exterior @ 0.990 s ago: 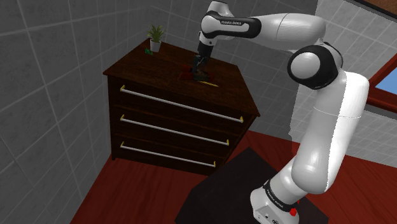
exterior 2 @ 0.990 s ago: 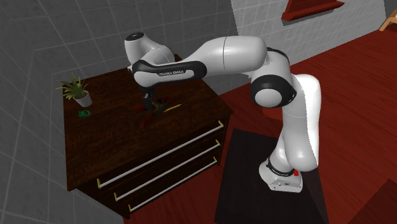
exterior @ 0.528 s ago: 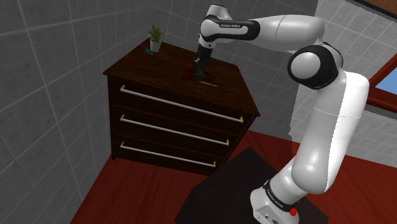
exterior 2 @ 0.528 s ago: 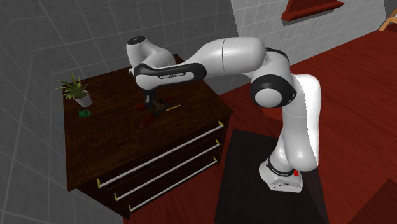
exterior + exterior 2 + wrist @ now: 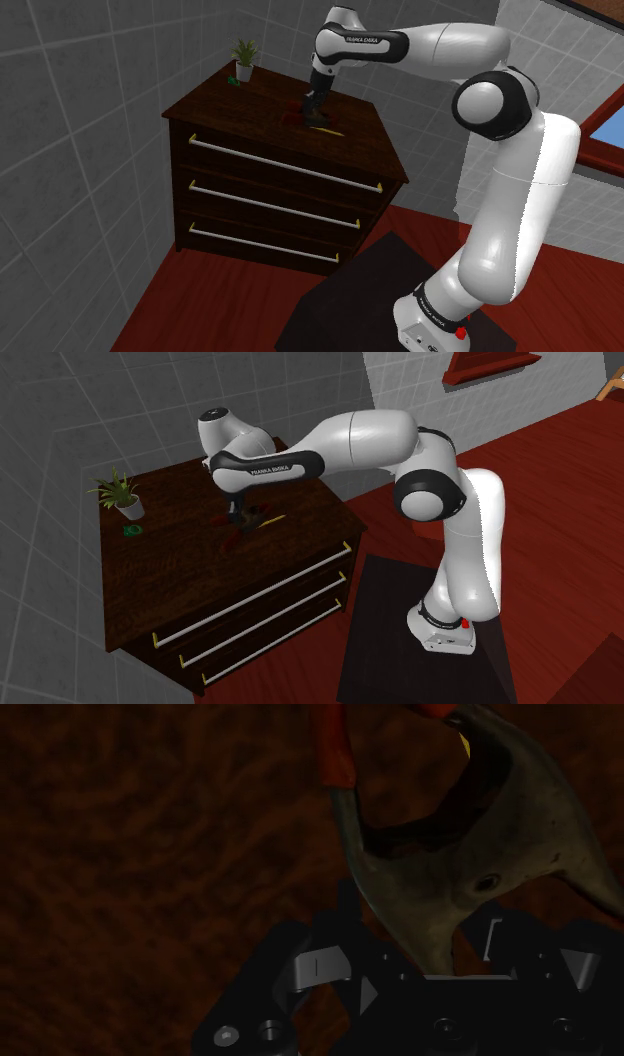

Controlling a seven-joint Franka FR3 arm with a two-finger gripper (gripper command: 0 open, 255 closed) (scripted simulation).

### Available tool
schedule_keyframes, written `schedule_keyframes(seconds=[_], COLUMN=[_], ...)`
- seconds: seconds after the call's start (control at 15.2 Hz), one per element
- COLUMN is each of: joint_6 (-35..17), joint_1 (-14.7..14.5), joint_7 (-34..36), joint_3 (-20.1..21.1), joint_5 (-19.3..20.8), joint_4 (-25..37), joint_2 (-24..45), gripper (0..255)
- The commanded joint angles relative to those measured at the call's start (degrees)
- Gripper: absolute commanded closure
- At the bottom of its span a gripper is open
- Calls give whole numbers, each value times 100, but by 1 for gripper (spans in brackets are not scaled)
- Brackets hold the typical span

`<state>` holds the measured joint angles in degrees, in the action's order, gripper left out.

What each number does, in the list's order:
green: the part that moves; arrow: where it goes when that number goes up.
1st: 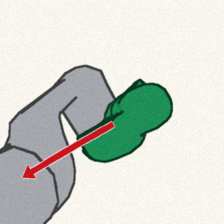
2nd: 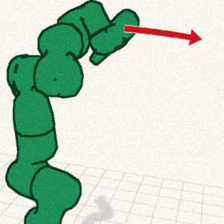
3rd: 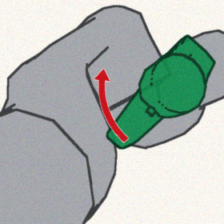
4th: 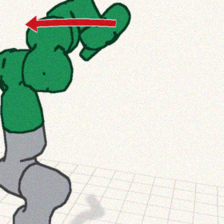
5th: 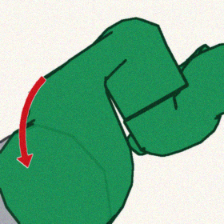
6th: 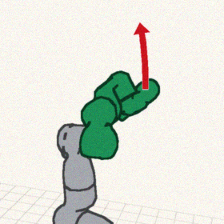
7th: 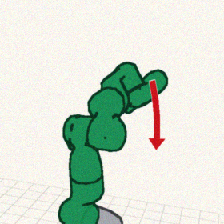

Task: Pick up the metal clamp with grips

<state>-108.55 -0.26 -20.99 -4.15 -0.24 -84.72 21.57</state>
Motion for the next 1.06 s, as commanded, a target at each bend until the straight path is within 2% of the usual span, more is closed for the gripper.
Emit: schedule_keyframes(seconds=[0.0, 0.86, 0.99], joint_6=[113, 1145, 1157], joint_1=[-2, 14, 14], joint_7=[2, -13, -13], joint_3=[0, -5, -5], joint_5=[2, -3, -3], joint_4=[95, 1183, 1198], joint_2=[-10, 47, 49], gripper=[255, 255, 255])
